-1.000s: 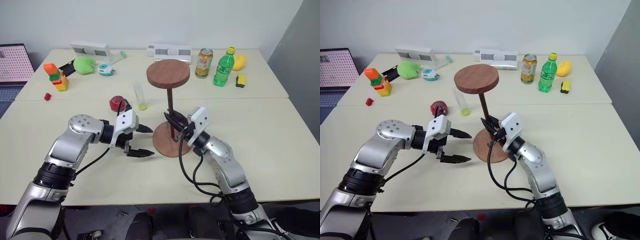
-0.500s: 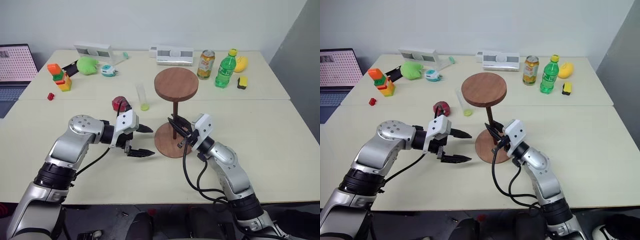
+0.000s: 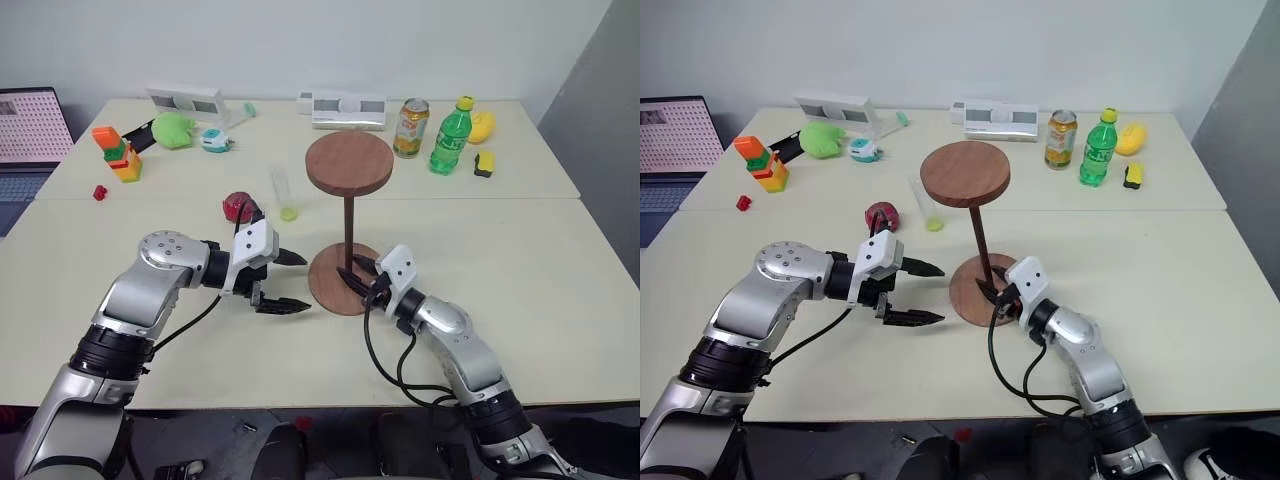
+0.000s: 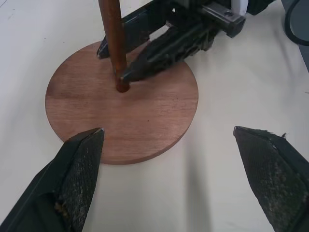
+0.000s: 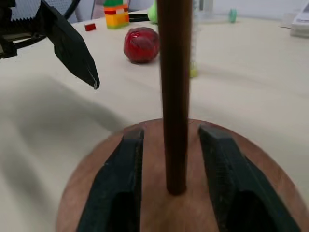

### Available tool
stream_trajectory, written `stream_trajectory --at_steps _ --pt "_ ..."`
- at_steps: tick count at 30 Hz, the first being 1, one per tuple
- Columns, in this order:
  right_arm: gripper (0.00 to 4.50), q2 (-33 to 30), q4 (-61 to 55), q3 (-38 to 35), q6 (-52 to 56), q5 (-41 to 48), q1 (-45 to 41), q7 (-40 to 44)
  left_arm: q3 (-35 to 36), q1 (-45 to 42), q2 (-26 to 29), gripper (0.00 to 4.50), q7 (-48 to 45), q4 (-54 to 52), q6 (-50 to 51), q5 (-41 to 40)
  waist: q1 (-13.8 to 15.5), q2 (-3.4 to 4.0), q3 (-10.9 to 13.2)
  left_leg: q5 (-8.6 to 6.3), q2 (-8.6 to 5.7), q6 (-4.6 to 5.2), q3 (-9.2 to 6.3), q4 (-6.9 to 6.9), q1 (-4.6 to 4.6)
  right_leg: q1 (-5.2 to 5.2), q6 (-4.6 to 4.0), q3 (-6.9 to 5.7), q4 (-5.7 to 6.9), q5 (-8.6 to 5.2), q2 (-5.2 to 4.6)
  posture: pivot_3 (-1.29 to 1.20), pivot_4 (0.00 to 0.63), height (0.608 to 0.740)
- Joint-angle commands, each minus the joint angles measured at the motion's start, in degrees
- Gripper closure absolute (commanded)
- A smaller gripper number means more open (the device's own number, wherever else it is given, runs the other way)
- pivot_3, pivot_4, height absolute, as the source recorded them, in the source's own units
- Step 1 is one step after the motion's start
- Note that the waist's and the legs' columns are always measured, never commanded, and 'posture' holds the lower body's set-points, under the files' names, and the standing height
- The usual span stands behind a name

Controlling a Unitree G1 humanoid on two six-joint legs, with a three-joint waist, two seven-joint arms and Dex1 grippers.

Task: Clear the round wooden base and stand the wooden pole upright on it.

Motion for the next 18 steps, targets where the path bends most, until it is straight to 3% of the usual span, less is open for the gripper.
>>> stream_trajectory --at_steps 1,5,7,12,18 --pt "1.58 -1.96 -6.85 -1.76 2.93 2.38 -0.60 1.77 0.17 1.03 -0.96 0.00 -0.73 -2.92 0.01 -1.75 -0.02 0.00 0.00 0.00 0.01 0.00 -0.01 0.00 -0.01 0.00 0.00 -0.01 0.00 0.00 0.01 0.00 0.150 0.740" --pt "0.65 -5.75 -11.85 -3.90 7.97 4.82 -0.17 3.83 1.20 0.75 -1.50 0.00 -0.25 -2.27 0.85 -2.50 0.01 0.00 0.00 0.00 0.00 0.00 -0.02 -0.01 -0.05 -0.01 0.00 -0.01 -0.04 0.00 0.00 0.00 0.150 0.740" --pt "0.15 -10.58 -16.61 -6.04 12.99 7.81 0.61 6.92 1.48 0.77 -1.37 0.00 -0.72 -2.02 1.28 -3.22 0.03 0.00 0.00 0.00 -0.02 0.00 -0.03 0.01 -0.05 0.01 0.00 -0.02 -0.04 0.00 -0.02 0.00 0.150 0.740" --pt "0.07 -22.89 -24.73 -13.95 20.88 17.26 3.70 14.92 2.59 1.26 -0.83 0.00 -1.21 -1.39 0.16 -3.80 0.81 -0.01 0.00 -0.01 -0.05 0.02 -0.06 0.03 -0.14 0.03 0.00 -0.07 -0.14 0.00 -0.06 0.00 0.150 0.740" --pt "0.07 -30.99 -26.67 -20.77 23.50 23.47 5.98 20.50 5.82 2.38 0.45 0.00 -1.61 -2.24 0.63 -5.92 0.84 0.03 0.04 -0.01 0.00 0.03 -0.02 0.01 -0.10 0.03 0.00 -0.04 -0.12 0.00 -0.01 0.00 0.150 0.740"
